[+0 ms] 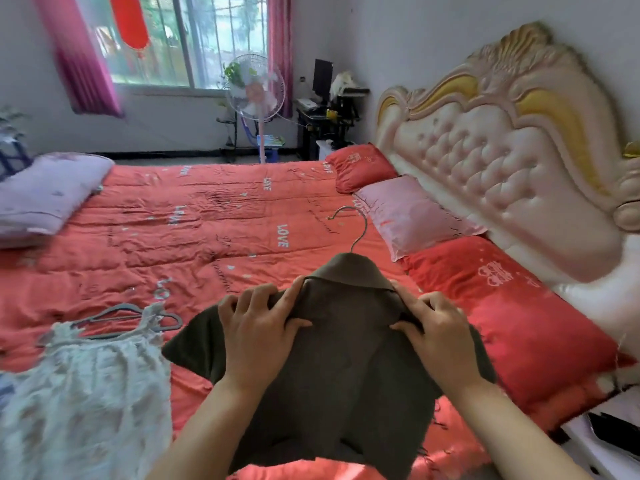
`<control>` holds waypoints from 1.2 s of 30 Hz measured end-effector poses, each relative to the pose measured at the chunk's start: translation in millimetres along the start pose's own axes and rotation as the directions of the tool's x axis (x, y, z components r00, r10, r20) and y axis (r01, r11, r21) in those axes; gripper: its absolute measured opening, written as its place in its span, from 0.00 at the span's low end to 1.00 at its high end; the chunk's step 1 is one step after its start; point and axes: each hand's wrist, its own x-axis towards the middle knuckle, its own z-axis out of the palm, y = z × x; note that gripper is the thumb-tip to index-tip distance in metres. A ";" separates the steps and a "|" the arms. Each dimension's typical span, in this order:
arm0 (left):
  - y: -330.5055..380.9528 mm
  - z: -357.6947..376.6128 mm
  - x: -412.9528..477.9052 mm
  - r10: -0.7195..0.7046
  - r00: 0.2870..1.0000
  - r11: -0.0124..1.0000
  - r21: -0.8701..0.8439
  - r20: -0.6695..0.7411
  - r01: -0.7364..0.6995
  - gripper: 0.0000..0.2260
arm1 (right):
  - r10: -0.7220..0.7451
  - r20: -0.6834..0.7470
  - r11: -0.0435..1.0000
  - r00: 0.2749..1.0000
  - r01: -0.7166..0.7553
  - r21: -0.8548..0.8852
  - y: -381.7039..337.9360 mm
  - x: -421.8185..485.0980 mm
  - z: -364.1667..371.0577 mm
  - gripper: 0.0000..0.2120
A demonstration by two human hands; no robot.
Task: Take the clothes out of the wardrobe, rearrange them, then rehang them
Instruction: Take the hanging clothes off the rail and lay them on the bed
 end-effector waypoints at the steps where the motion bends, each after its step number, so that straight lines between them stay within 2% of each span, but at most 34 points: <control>1: 3.9 -1.7 -1.6 -0.017 1.000 1.000 0.018 0.003 0.017 0.23 | -0.015 0.009 1.000 1.000 0.015 0.023 4.9 2.7 1.9 0.27; 4: 11.6 -7.9 -7.4 -0.064 0.998 0.995 0.080 -0.007 0.064 0.23 | -0.055 0.041 0.993 0.998 0.050 0.108 10.9 9.5 8.4 0.31; 10: 6.2 -11.8 -18.8 -0.133 0.991 0.978 0.162 -0.006 0.132 0.23 | -0.120 0.084 0.976 0.989 0.102 0.193 7.5 17.8 25.7 0.29; 17: -11.5 -6.9 -19.7 -0.146 0.989 0.973 0.179 -0.007 0.145 0.23 | -0.126 0.130 0.975 0.983 0.099 0.198 -1.6 22.5 42.4 0.30; 26: -14.1 16.1 -3.4 -0.098 0.995 0.990 0.097 -0.005 0.098 0.23 | -0.098 0.126 0.987 0.987 0.081 0.139 11.3 32.4 45.0 0.30; 36: 45.4 79.8 31.2 -0.007 0.996 0.999 -0.052 0.092 0.012 0.24 | 0.040 0.181 0.999 0.983 -0.040 -0.002 84.9 34.7 9.8 0.29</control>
